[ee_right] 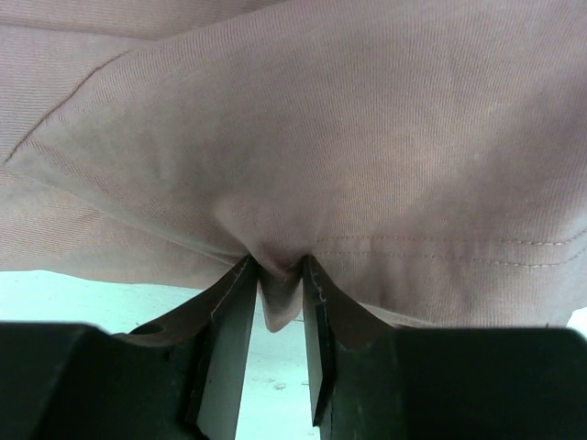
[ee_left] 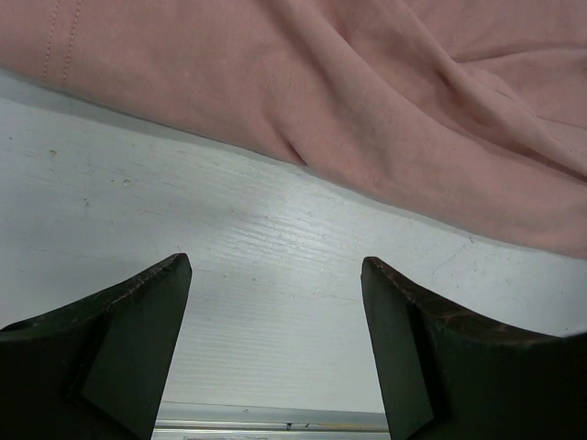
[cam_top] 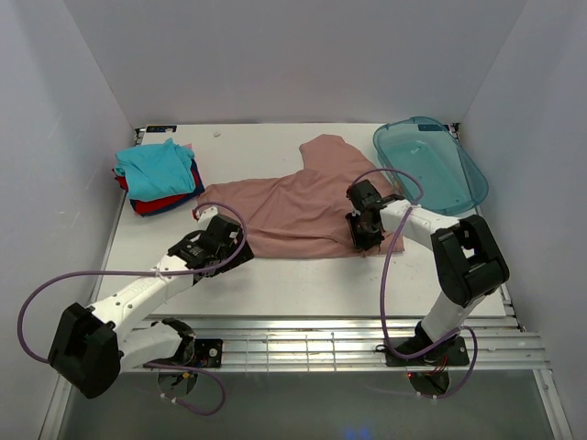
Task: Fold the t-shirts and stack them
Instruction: Fold the tshirt
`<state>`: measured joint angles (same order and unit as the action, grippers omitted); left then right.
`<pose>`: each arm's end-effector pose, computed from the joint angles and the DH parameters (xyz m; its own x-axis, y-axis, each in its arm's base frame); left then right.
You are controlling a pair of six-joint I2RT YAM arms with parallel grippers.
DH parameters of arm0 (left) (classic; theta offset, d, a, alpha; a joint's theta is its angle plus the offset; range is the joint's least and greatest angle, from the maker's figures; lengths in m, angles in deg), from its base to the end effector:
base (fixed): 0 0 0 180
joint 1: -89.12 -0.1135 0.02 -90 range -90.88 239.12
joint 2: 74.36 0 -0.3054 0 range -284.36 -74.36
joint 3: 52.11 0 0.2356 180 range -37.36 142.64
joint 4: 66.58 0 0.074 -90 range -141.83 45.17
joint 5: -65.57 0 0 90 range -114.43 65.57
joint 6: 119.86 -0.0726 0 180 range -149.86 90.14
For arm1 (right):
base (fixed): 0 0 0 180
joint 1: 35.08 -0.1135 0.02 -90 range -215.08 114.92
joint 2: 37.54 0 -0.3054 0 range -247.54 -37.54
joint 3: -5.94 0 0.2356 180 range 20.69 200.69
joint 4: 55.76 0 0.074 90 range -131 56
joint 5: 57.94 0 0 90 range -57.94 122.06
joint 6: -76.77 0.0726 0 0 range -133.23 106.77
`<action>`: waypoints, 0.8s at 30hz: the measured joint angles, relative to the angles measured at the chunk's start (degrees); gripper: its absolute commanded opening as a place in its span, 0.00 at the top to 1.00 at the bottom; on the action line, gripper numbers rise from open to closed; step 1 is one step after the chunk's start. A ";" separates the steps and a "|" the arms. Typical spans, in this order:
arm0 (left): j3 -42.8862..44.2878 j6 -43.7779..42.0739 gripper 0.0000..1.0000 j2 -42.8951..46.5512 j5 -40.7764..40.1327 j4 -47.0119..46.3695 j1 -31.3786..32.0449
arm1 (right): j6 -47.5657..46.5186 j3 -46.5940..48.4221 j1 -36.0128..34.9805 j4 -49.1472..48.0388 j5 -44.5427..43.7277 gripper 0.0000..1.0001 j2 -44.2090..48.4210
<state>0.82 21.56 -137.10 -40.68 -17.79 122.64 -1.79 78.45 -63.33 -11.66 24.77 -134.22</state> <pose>0.1672 -0.0864 0.2222 -0.7632 -0.3947 -0.5116 -0.3015 0.9178 -0.2583 0.2902 0.1455 0.1847 -0.8869 -0.2532 -0.3863 -0.2573 0.9654 -0.0421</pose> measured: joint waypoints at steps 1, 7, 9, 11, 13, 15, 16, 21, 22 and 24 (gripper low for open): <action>0.00 -0.13 0.15 -0.24 0.11 -0.15 0.00 | 0.00 0.00 -0.17 -0.02 -0.17 0.66 0.00; 0.20 -0.28 0.15 -1.25 1.14 -1.55 0.00 | 0.09 -0.02 -1.68 0.07 -2.05 0.65 0.11; 0.72 -0.72 0.14 -2.19 1.70 -1.95 0.00 | 0.15 -0.02 -2.23 0.28 -2.80 0.65 0.24; 1.97 -1.42 0.14 -3.87 2.32 -2.08 0.00 | 0.26 -0.02 -2.58 0.68 -3.17 0.65 0.33; 3.34 -1.92 0.14 -5.68 2.99 -2.51 0.00 | 0.48 0.00 -2.93 1.29 -3.56 0.65 0.55; 4.74 -2.38 0.14 -7.39 3.76 -2.82 0.00 | 0.68 0.02 -3.17 2.27 -3.72 0.65 0.85; 5.31 -2.54 0.14 -8.17 4.09 -2.93 0.00 | 0.83 0.07 -3.30 2.84 -3.78 0.65 0.98; 7.19 -2.73 0.15 -10.93 5.44 -3.02 0.00 | 1.53 1.53 -3.65 6.12 -4.15 0.65 1.09; 7.56 -2.80 0.14 -11.47 5.81 -2.91 0.00 | 1.62 2.16 -3.65 6.86 -4.15 0.65 1.09; 8.50 -2.93 0.14 -12.46 6.29 -2.43 0.00 | 1.66 3.65 -3.67 8.00 -4.13 0.65 1.07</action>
<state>9.32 18.63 -149.56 -34.38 -20.21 122.64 -0.12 82.10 -67.01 -3.66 20.64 -133.15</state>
